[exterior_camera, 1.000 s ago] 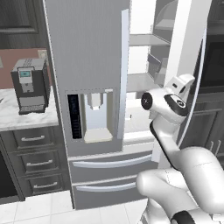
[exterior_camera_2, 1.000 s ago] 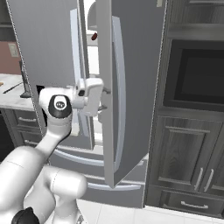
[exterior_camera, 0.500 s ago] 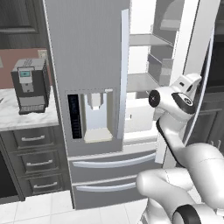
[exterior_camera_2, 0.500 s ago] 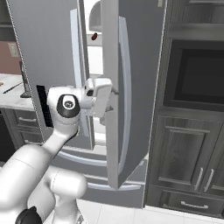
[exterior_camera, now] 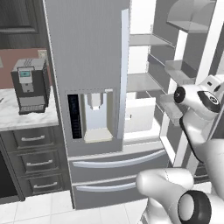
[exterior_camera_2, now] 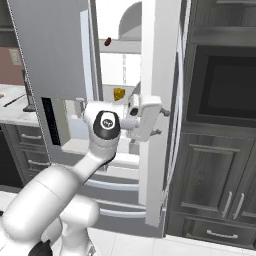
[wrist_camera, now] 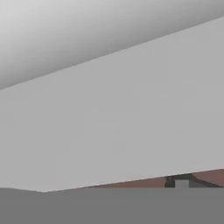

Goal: Retrieve the sausage and cheese from the fridge and place them on the cutting board on the counter.

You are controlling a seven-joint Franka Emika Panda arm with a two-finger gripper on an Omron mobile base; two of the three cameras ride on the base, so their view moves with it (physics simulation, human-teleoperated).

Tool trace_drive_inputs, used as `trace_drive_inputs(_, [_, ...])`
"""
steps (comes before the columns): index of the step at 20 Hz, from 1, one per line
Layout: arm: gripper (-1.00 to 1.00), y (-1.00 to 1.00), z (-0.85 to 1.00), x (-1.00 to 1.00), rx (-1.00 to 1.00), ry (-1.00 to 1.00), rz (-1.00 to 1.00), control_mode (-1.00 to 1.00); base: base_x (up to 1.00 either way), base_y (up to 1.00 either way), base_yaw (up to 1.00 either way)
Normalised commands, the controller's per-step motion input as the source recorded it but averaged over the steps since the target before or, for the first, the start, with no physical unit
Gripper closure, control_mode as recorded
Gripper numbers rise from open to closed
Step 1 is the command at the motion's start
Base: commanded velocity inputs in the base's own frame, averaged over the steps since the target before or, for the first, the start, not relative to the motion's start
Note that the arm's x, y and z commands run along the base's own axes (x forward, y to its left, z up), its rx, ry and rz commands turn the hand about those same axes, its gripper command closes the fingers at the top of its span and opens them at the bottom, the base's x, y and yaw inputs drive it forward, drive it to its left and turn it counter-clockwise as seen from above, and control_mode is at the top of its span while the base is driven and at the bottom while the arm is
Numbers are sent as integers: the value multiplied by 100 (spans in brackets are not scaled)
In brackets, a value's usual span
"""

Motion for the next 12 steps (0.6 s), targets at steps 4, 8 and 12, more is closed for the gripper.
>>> trace_drive_inputs(4, [-100,-89,-3,0,0,-12,-11,-100,0,0,0])
trace_drive_inputs(8, [-100,-47,3,-46,0,-27,-8,-100,0,0,0])
trace_drive_inputs(12, [-100,21,31,-100,0,-32,-4,-100,0,0,0])
